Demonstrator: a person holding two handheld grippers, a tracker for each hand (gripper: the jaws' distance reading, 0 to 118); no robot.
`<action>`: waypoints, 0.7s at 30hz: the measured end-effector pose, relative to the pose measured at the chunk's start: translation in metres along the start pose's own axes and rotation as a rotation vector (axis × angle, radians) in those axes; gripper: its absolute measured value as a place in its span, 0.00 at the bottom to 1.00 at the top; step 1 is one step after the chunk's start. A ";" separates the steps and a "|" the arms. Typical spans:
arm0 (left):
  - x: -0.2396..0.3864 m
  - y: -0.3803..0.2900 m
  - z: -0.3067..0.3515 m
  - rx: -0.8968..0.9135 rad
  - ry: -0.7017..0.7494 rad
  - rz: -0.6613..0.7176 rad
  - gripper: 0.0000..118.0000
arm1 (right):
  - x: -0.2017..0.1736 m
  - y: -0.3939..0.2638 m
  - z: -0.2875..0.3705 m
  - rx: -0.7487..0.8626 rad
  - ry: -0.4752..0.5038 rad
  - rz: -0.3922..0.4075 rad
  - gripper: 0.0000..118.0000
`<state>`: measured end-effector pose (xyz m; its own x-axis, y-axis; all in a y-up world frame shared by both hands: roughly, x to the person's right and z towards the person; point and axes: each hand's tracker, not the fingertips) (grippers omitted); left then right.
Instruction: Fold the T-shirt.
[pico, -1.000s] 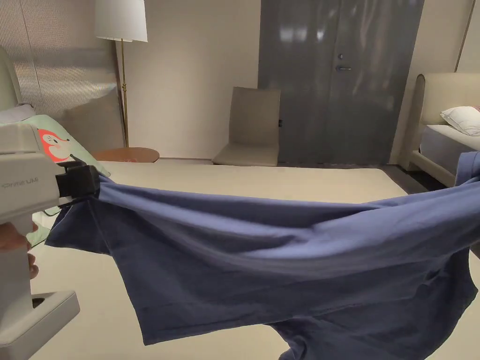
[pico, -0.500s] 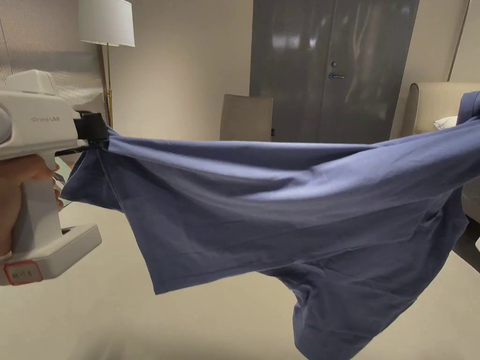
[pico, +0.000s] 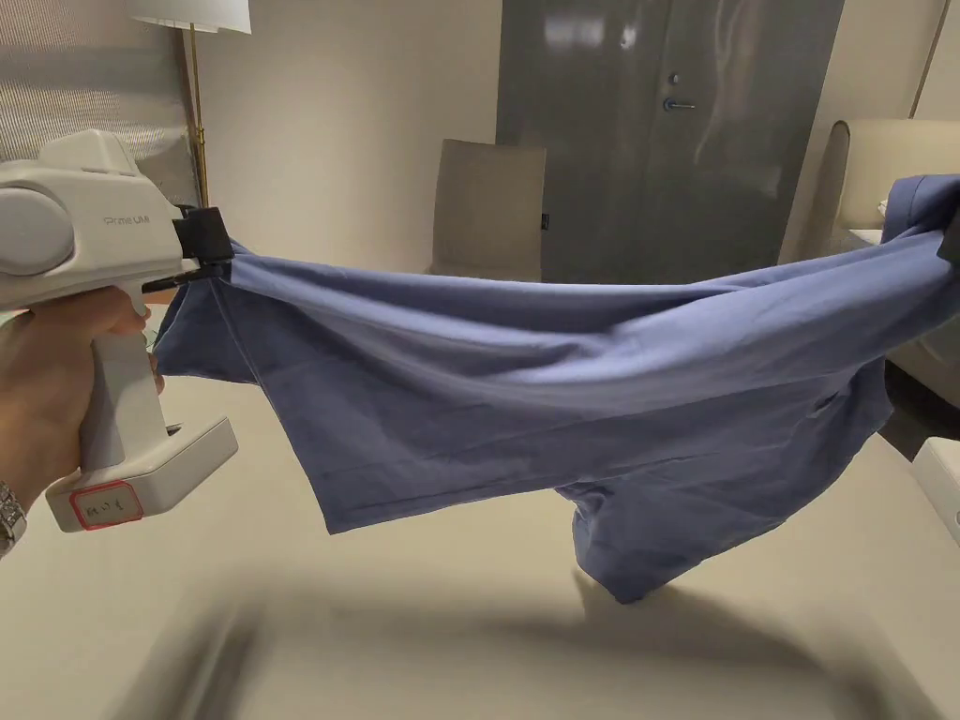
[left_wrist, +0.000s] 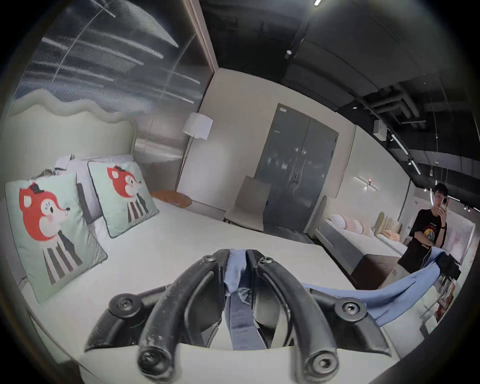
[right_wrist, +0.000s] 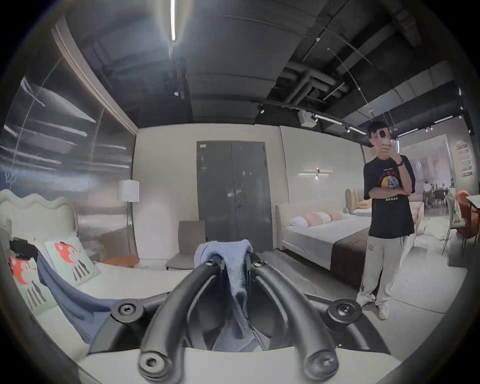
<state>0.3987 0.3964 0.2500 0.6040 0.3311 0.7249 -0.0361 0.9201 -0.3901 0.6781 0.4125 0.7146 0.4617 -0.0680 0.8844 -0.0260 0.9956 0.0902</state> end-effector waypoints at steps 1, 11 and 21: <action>-0.001 -0.006 0.001 -0.010 0.005 -0.003 0.09 | 0.001 -0.008 0.001 -0.012 0.000 0.003 0.11; -0.020 -0.079 0.056 -0.202 0.053 -0.069 0.09 | 0.019 -0.066 0.077 -0.187 -0.003 0.012 0.11; -0.052 -0.184 0.161 -0.462 0.111 -0.060 0.09 | 0.049 -0.141 0.196 -0.470 -0.012 0.019 0.11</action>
<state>0.2461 0.2437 0.3752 0.6762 0.2329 0.6990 0.3440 0.7392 -0.5790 0.5305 0.2560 0.8353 0.4544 -0.0473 0.8896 0.3716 0.9176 -0.1410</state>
